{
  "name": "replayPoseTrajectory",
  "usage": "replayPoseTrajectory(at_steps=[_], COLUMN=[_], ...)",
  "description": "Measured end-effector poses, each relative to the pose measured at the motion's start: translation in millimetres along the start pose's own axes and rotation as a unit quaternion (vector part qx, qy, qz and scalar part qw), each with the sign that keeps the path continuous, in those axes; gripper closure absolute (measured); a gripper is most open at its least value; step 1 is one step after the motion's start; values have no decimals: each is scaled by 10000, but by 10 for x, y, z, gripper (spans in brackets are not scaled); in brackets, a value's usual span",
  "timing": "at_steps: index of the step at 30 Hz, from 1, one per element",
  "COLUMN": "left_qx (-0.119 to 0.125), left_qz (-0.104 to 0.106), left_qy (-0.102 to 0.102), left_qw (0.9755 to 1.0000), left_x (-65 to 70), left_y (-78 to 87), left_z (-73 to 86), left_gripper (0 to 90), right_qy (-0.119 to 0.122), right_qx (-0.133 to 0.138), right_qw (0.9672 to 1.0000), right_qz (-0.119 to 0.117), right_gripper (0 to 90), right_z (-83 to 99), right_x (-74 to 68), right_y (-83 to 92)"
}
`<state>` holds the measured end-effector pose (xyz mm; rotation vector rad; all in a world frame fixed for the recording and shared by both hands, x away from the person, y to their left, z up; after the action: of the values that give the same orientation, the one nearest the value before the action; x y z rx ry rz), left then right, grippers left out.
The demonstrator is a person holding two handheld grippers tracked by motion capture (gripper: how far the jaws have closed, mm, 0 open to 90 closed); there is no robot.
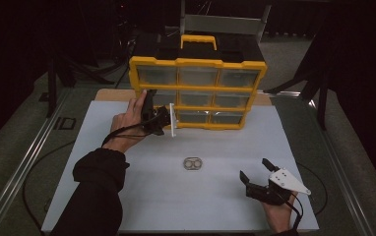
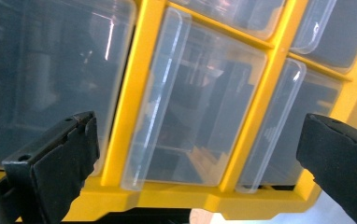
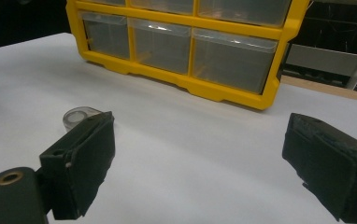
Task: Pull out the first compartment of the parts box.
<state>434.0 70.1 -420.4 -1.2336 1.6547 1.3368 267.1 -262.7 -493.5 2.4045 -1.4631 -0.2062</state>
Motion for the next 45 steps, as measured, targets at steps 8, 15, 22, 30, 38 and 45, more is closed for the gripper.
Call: replayPoseTrajectory(at_steps=[8,15,22,30,38,45], left_qx=[30,18,35,-36,-96,-132], left_qz=[-114,-141,-175,-232,-416,-512], left_qy=[-15,24,21,-43,-133,-189], left_qw=[9999,9999,9998,9997,9990,9984], left_x=[-126,-244,-332,-439,-544,-587], left_y=[25,55,81,102,121,117], left_z=[-21,-34,-55,-84,-112,-110], left_gripper=[2,1,1,2,2,2], right_qy=[-5,-16,-11,-20,-60,-85], right_qx=[18,24,25,28,32,38], right_qw=[10000,10000,10000,10000,10000,10000], right_qz=[21,36,31,41,16,22], right_gripper=[94,94,94,95,95,95], right_z=[-2,-3,-4,-4,-3,-2], right_x=[2,8,9,11,15,17], right_y=[5,9,10,11,11,10])
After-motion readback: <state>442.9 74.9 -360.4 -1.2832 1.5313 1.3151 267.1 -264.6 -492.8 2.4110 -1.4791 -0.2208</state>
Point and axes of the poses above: each handheld gripper's, and its own axes: y roughly backward along the jaws, z roughly out of its underside, x roughly to its right, the point moved 4 cm from there along -y, roughly forward along the jaws, and after that the axes turned 3 degrees about -x, right-handed, at the moved point
